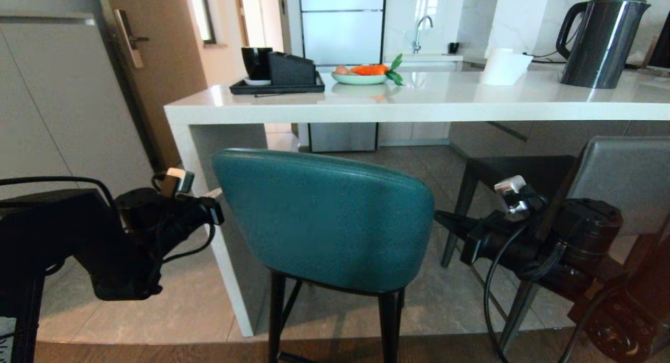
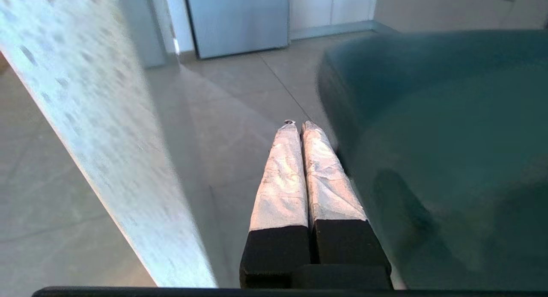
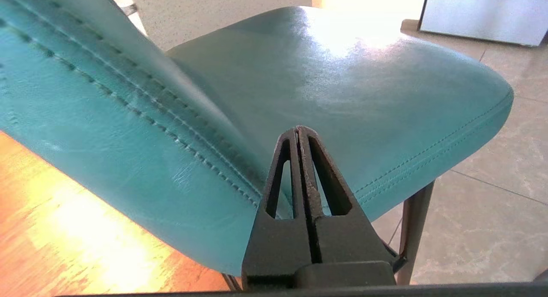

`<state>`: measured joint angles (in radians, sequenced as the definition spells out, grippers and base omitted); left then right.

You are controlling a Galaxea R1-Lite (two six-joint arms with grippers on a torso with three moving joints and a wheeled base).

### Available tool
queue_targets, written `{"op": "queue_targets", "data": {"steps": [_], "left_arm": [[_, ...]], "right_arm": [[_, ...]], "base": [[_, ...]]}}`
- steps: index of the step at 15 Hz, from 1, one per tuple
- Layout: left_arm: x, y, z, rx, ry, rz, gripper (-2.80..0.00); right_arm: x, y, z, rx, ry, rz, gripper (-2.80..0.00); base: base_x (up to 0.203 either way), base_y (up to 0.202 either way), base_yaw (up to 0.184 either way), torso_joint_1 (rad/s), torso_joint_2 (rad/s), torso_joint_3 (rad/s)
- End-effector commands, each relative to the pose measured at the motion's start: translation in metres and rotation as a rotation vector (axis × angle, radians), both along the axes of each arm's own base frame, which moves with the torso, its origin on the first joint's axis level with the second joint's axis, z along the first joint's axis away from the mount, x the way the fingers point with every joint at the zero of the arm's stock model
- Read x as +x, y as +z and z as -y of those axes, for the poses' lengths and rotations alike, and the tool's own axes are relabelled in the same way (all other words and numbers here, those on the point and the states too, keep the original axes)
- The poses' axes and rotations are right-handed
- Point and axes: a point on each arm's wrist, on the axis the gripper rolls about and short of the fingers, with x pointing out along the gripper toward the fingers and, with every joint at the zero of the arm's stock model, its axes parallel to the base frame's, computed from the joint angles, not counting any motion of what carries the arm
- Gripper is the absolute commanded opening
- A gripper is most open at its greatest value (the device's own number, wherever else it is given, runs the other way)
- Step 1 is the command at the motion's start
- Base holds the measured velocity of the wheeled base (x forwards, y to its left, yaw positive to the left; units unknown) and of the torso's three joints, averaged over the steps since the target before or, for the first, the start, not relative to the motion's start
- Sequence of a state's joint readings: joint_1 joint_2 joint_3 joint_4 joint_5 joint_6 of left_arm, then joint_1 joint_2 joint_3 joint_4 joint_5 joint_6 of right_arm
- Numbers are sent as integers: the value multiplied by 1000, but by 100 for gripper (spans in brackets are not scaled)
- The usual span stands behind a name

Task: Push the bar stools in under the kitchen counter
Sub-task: Pull the blue chair out from under the dining table

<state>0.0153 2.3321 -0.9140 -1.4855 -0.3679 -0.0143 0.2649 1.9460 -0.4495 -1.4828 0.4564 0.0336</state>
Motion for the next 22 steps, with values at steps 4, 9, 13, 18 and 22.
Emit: {"op": "queue_targets", "data": {"steps": [4, 9, 13, 18, 22], "left_arm": [[17, 3, 27, 1, -72, 39, -280], [7, 9, 54, -1, -135, 43, -280], [-21, 6, 64, 3, -175, 1, -280], [-67, 19, 84, 12, -250, -46, -280], [-86, 22, 85, 17, -257, -74, -280]], "right_arm": [[-2, -1, -1, 1, -23, 4, -280], [-1, -6, -4, -3, -16, -10, -280], [4, -20, -6, -16, -45, -43, -280], [8, -23, -7, -14, -66, -43, -280], [8, -24, -10, -11, -60, -48, -280]], "base": [[0, 0, 0, 0, 0, 0], [0, 0, 0, 0, 0, 0], [0, 0, 0, 0, 0, 0], [0, 0, 0, 0, 0, 0], [0, 0, 0, 0, 0, 0]]}}
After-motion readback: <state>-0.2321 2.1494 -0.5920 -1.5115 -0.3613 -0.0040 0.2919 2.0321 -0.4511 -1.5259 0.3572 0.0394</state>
